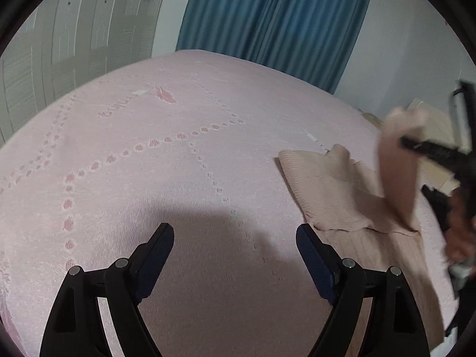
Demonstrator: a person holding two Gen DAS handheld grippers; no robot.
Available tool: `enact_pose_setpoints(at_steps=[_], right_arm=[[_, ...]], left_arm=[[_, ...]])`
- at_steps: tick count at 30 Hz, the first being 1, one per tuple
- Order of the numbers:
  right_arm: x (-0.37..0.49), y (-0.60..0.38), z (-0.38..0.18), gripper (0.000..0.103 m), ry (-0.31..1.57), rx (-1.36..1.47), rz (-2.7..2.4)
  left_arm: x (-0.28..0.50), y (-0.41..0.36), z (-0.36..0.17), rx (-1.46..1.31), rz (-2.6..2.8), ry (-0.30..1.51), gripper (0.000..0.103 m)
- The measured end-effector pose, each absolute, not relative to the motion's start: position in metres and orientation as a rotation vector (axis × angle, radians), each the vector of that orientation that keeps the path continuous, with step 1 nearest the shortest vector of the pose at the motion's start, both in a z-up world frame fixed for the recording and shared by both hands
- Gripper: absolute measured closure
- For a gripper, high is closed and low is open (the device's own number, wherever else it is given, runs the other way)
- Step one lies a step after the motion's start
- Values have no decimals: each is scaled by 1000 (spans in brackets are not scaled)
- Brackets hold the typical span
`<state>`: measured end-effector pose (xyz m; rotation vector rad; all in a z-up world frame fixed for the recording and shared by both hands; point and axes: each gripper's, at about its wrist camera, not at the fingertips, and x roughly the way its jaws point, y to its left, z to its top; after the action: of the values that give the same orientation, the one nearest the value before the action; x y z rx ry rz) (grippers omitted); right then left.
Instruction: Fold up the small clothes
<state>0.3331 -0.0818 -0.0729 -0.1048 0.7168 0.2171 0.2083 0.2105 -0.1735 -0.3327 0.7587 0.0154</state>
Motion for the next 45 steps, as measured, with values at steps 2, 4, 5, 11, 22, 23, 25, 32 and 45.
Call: enact_pose_setpoints(at_steps=[2, 4, 5, 11, 22, 23, 25, 32, 45], right_arm=[[336, -56, -104, 96, 789, -125, 278], [340, -42, -136, 93, 889, -131, 351], [341, -43, -146, 93, 923, -135, 363], [313, -110, -139, 59, 861, -88, 348], [264, -317, -166, 58, 900, -26, -11], [263, -328, -173, 58, 922, -8, -14], [267, -343, -184, 58, 954, 33, -14], [300, -333, -197, 60, 965, 116, 75], [305, -358, -206, 69, 877, 240, 29]], left_arm=[[210, 216, -176, -369, -19, 769, 20], [212, 214, -179, -371, -38, 776, 20], [214, 211, -180, -360, -43, 782, 20], [234, 187, -190, -348, -103, 820, 20], [282, 117, -212, -379, -122, 887, 21], [287, 114, -214, -376, -114, 891, 21], [297, 111, -215, -373, -95, 900, 23], [317, 107, -209, -342, -39, 905, 30], [337, 85, -211, -232, -2, 905, 62]])
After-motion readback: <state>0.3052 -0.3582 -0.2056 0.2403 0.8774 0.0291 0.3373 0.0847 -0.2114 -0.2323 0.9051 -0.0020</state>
